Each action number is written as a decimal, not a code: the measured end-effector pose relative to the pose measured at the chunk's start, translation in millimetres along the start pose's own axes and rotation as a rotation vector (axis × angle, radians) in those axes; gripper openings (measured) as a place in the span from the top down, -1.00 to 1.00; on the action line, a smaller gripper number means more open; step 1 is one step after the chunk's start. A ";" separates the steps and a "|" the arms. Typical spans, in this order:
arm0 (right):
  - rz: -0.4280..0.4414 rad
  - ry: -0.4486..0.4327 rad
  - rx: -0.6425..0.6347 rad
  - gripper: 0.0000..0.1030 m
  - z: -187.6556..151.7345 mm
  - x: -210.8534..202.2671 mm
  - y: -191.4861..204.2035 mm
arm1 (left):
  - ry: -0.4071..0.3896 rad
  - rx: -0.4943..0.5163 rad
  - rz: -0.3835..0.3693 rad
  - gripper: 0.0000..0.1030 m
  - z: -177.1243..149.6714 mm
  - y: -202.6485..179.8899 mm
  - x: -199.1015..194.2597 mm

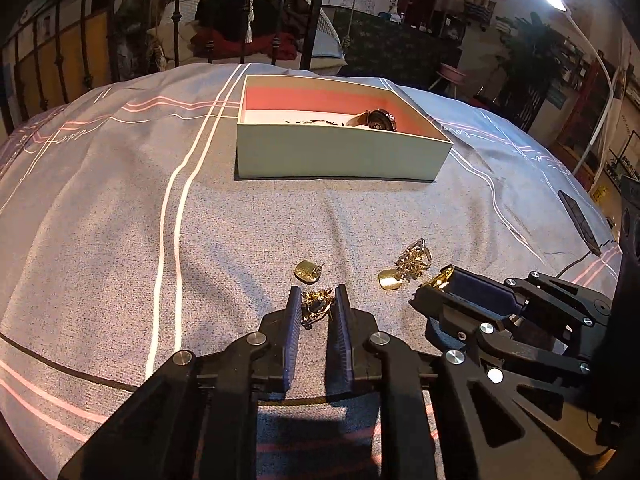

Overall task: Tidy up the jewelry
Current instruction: 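Grasp a gold chain with the left tool while the right tool grasps the gold crown pendant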

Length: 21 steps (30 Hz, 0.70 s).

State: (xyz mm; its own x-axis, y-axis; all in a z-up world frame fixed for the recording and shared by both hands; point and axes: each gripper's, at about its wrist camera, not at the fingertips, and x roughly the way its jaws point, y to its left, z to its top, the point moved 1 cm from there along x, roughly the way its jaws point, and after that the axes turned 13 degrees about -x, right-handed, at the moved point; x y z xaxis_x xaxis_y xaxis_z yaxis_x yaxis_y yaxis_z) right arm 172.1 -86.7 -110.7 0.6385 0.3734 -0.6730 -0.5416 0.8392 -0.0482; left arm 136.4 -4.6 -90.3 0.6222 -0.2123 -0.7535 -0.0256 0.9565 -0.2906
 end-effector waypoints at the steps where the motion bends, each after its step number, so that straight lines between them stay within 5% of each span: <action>1: 0.000 -0.003 0.004 0.53 -1.1 -2.0 -0.8 | 0.003 0.000 0.001 0.68 0.0 -0.3 -0.3; 21: 0.019 -0.021 0.008 0.53 -0.4 -11.2 -2.0 | 0.012 0.010 -0.020 0.68 4.3 -14.7 -4.6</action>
State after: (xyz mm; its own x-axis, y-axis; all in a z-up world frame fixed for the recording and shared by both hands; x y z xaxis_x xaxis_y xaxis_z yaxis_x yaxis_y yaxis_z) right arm 165.8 -92.8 -103.4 0.6390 0.3976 -0.6585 -0.5498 0.8348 -0.0295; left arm 137.3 -16.8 -80.1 0.6132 -0.2340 -0.7545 -0.0052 0.9539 -0.3001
